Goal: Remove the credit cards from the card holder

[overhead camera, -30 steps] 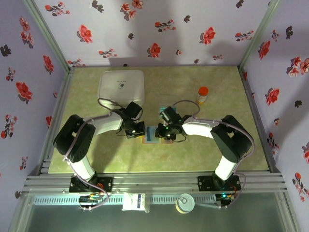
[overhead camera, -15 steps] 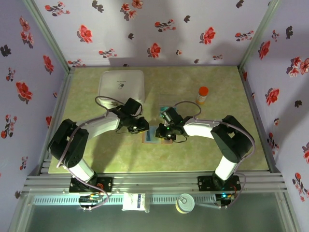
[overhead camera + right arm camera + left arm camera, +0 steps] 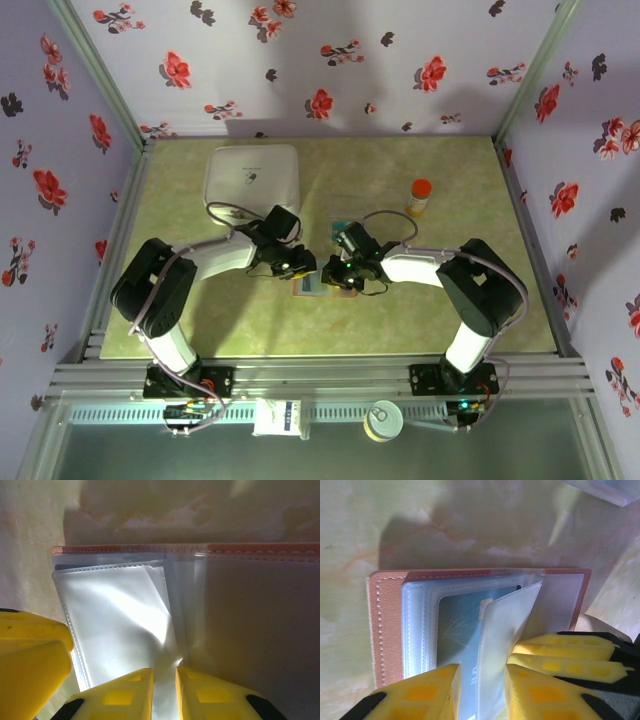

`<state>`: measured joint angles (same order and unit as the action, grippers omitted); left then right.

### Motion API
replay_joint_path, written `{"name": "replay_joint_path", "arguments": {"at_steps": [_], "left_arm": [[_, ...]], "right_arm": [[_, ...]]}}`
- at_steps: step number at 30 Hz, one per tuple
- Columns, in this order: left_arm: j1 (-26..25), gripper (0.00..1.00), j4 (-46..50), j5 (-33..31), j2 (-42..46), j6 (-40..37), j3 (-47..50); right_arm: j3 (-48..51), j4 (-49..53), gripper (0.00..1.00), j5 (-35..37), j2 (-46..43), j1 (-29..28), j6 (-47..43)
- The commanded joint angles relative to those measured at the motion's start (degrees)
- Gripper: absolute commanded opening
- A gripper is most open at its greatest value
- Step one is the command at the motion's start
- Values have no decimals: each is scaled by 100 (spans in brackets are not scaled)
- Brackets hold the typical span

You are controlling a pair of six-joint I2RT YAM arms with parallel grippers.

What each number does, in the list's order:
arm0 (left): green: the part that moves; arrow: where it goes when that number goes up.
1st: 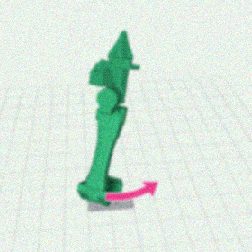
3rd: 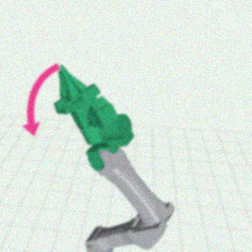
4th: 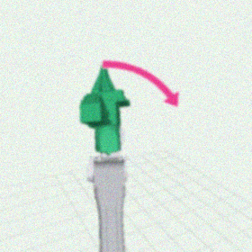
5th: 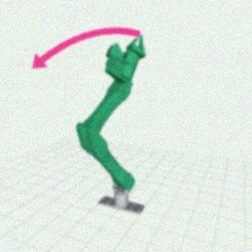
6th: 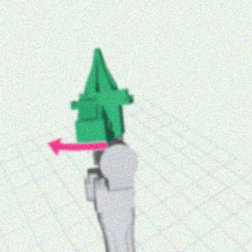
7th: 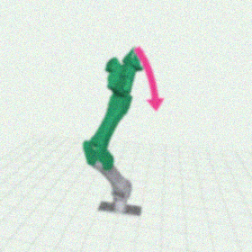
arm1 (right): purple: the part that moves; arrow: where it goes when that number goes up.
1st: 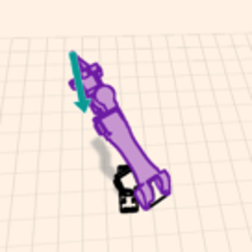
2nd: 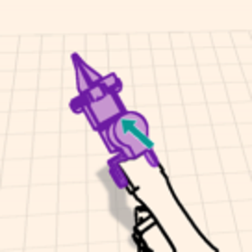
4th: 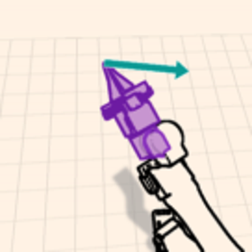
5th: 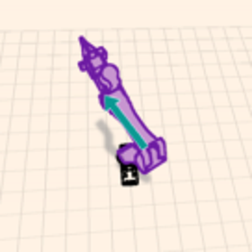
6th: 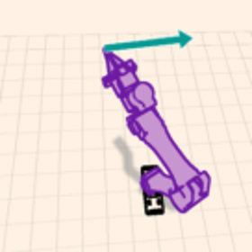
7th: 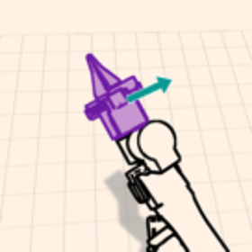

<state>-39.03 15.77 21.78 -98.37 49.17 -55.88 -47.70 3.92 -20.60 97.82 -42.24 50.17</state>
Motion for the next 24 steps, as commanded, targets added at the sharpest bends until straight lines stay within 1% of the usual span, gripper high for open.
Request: {"name": "replay_joint_path", "arguments": {"at_steps": [1,5,7,9,14,18,24], "left_arm": [[-53,27,-260,197,-111,163,20],[-72,24,-277,215,-187,177,16],[-72,19,-291,220,-190,211,20],[-71,17,-335,224,-130,258,33],[-102,18,-237,229,26,300,-104],[-189,20,-122,212,48,330,-256],[-418,29,-12,146,-140,400,-600]], "right_arm": [[158,-29,21,-75,-63,40,129],[217,-138,21,-111,-87,40,177],[209,-137,21,-136,-99,40,177],[205,-129,22,-146,-175,40,180],[226,237,26,117,-684,75,18],[268,573,27,262,-1082,212,-134],[387,1123,28,513,-1827,559,-403]]}}
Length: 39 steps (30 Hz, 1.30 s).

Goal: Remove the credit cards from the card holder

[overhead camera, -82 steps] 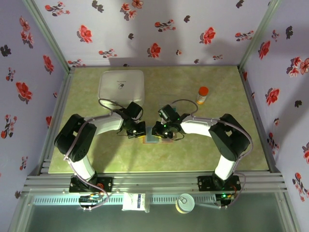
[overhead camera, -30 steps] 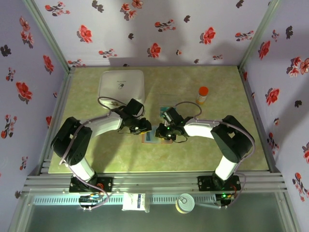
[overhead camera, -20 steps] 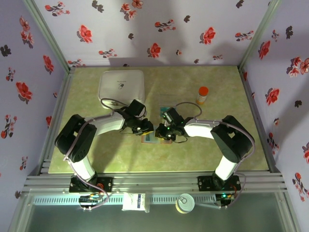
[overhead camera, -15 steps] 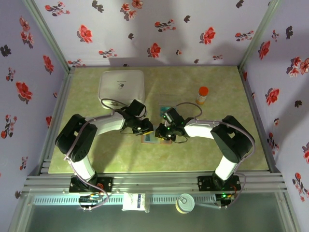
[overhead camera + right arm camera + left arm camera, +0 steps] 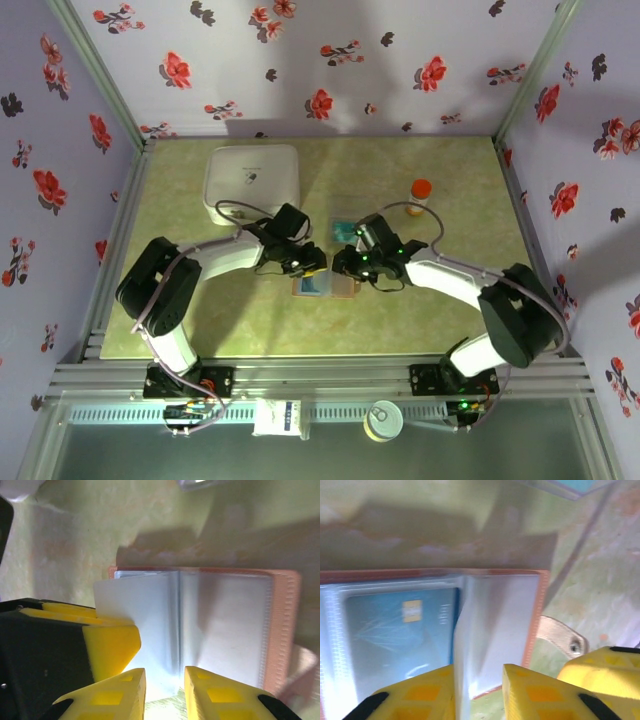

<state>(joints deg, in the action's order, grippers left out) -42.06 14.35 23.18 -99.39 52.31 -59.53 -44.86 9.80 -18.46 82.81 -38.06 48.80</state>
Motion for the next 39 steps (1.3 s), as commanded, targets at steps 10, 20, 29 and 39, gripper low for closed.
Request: {"name": "replay_joint_path", "arguments": {"at_steps": [10,20,29,39], "left_arm": [[-473,39,351,2,-678,95,-858],[-531,50,547,-20,-811,-122,-1155],[-403,52,710,-107,-614,-343,-1121],[163,48,806,-340,132,-630,-147]], "right_arm": [[261,1428,32,721,-1354,517,-626],[353,1299,32,450,-1484,519,-469],[263,1144,31,328,-1438,469,-314],[-251,942,30,307,-643,-43,-197]]}}
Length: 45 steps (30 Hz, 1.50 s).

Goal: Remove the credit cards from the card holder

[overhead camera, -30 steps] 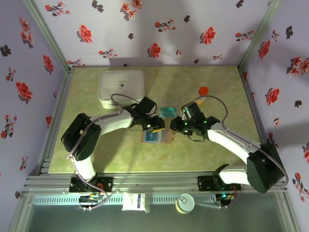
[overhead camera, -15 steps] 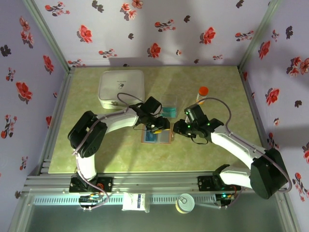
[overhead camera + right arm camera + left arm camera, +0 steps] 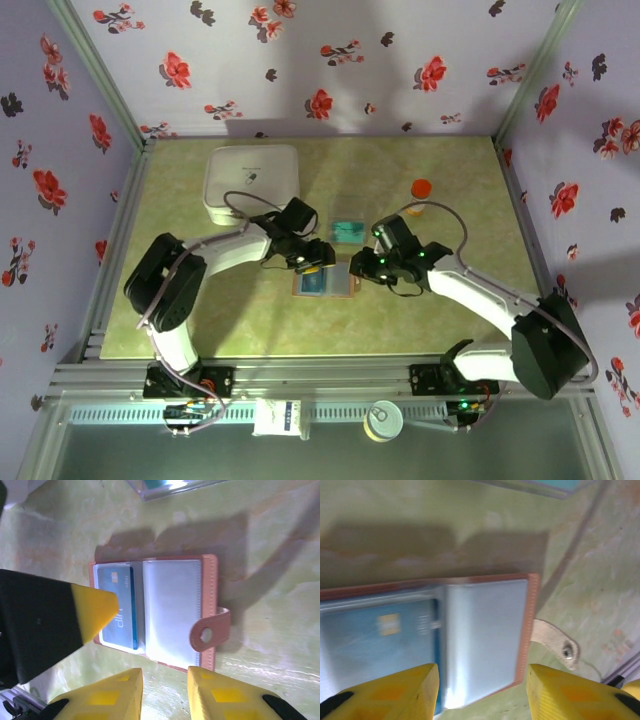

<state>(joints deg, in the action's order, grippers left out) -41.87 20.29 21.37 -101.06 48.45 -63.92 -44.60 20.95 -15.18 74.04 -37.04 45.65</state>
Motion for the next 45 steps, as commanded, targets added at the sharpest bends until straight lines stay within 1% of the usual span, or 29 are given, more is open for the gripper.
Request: {"name": "replay_joint_path", "arguments": {"at_steps": [1,7,11,20,39,45], "left_arm": [[196,47,204,-153,358,-260,398],[375,43,158,-150,535,-397,860],[399,40,113,-82,447,-429,914],[394,36,15,60,350,-337,984],[341,26,-176,184,468,-126,1312],[328,25,-111,157,547,-143,1264]], "right_arm": [[-330,-209,30,-16,328,-198,131],[-639,-419,29,-88,926,-418,223],[-749,-564,29,-228,1209,-471,265],[-865,-742,28,-387,1598,-487,287],[-924,-872,28,-565,1981,-489,207],[-901,-944,28,-564,1987,-488,216]]}}
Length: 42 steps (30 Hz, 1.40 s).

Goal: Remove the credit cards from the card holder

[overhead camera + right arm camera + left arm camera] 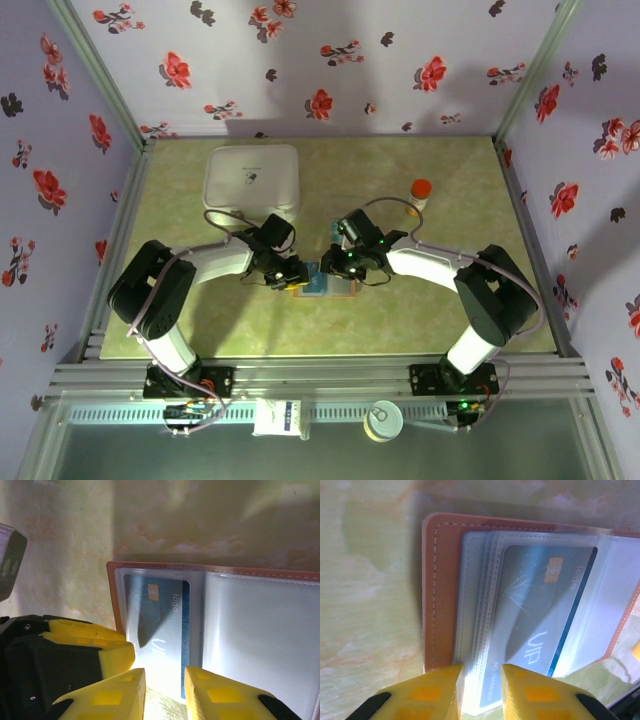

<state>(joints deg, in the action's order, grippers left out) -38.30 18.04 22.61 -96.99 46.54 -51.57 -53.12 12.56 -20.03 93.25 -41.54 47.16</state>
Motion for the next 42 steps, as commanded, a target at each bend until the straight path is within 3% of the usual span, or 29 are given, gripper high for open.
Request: {"name": "replay_joint_path", "arguments": {"at_steps": [1,15,25,42], "left_arm": [[-28,25,119,30,158,56,10],[150,24,570,-137,272,-218,-462],[215,16,745,-294,-99,-438,-740],[285,14,642,179,-443,-606,-776]], "right_arm": [[-56,-119,28,-86,70,-38,67],[-38,-280,28,-132,88,-38,-4],[-127,-521,27,-270,329,-29,-11],[-247,-560,26,-322,692,5,-4]]}}
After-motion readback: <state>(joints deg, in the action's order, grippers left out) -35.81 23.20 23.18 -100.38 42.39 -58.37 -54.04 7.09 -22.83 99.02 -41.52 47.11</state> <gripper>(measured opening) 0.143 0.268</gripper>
